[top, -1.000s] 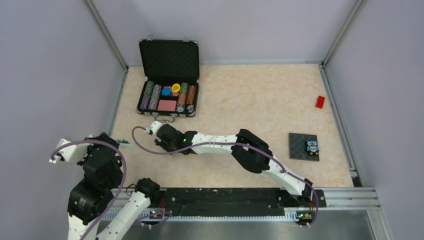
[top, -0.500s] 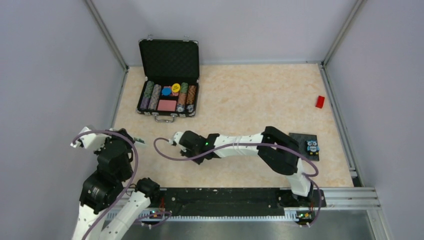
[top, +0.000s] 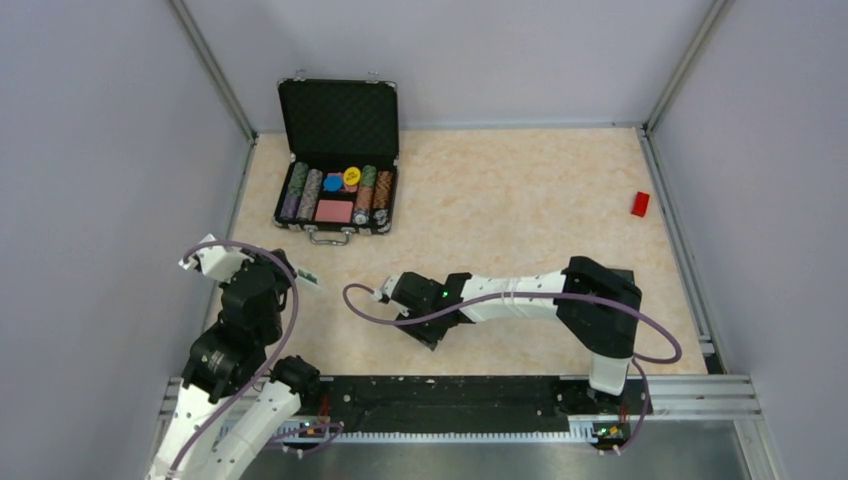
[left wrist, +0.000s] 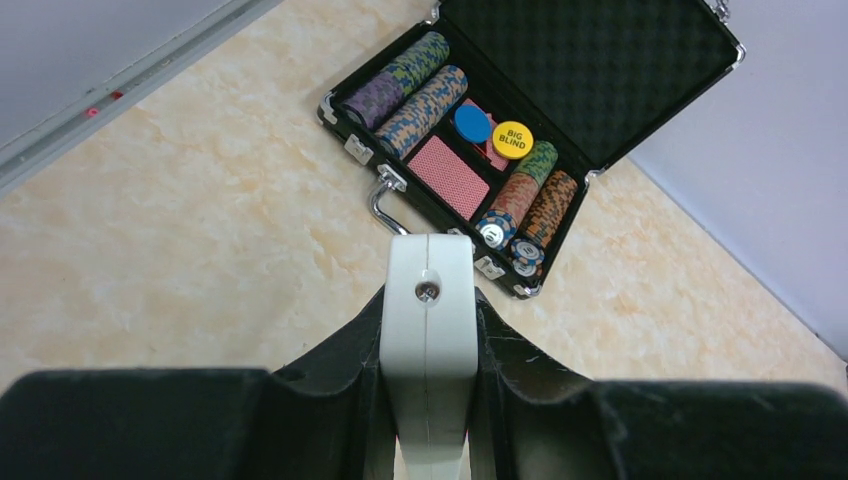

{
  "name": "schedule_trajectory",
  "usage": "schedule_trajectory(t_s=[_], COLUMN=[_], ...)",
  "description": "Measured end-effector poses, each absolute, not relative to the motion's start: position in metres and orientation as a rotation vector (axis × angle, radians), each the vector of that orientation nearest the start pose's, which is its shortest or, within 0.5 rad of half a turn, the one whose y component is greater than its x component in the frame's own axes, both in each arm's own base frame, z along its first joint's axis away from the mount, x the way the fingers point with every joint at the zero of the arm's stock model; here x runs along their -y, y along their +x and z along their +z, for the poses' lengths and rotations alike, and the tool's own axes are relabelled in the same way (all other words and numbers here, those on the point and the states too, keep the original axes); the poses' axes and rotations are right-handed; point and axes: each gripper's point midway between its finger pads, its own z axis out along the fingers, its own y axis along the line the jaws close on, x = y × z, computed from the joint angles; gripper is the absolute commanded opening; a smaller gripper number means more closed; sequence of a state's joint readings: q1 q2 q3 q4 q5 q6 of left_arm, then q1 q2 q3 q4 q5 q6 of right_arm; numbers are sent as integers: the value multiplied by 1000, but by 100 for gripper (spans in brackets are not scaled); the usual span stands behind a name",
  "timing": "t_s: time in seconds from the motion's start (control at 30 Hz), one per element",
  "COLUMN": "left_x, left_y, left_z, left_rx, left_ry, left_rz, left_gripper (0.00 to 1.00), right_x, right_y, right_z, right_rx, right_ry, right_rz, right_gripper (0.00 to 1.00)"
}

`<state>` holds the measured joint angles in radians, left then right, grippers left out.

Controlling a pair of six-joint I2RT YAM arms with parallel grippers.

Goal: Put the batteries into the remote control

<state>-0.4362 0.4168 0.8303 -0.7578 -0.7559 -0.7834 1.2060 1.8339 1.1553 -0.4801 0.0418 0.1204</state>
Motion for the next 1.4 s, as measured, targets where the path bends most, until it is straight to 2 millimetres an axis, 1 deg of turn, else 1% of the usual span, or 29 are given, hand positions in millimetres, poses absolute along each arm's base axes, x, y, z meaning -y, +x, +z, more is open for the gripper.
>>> schedule_trajectory(t_s=[0.13, 0.3, 0.33, 0.43, 0.5, 0.6, 0.73, 0.9, 1.17, 1.27, 1.4], left_x=[-9, -5, -3, -3, -2, -1, 0, 1, 4, 8, 18], left_y=[207, 211, 211, 212, 213, 215, 216, 217, 220, 221, 226], left_z=[265, 256, 252, 253, 253, 253, 251, 250, 244, 239, 232], left_rx=[-1663, -1683, -1692, -1689, -1685, -1688, -1695, -1699, -1715, -1730, -1748], left_ry=[-773, -765, -765, -765, -766, -765, -763, -761, -755, -745, -713], left_rz=[-149, -155, -156, -161, -164, -163, -159, -162, -166, -179, -221], left_gripper=[0, 0, 0, 0, 0, 0, 0, 0, 0, 0, 0], right_x=[-348, -341, -338, -337, -336, -336, -335, -334, -333, -326, -303], right_y=[135, 135, 134, 133, 134, 136, 138, 138, 141, 139, 136], right_z=[17, 16, 15, 15, 14, 13, 13, 13, 15, 16, 18], right_rx=[-2419, -2453, -2461, -2463, -2471, -2483, -2494, -2494, -2486, -2492, -2537], right_ry=[-1434, -1454, -1466, -1485, -1496, -1507, -1516, -1527, -1496, -1465, -1424], right_rz=[282, 222, 210, 204, 197, 189, 172, 157, 163, 175, 158], right_gripper=[51, 51, 48, 45, 40, 36, 33, 24, 21, 21, 22])
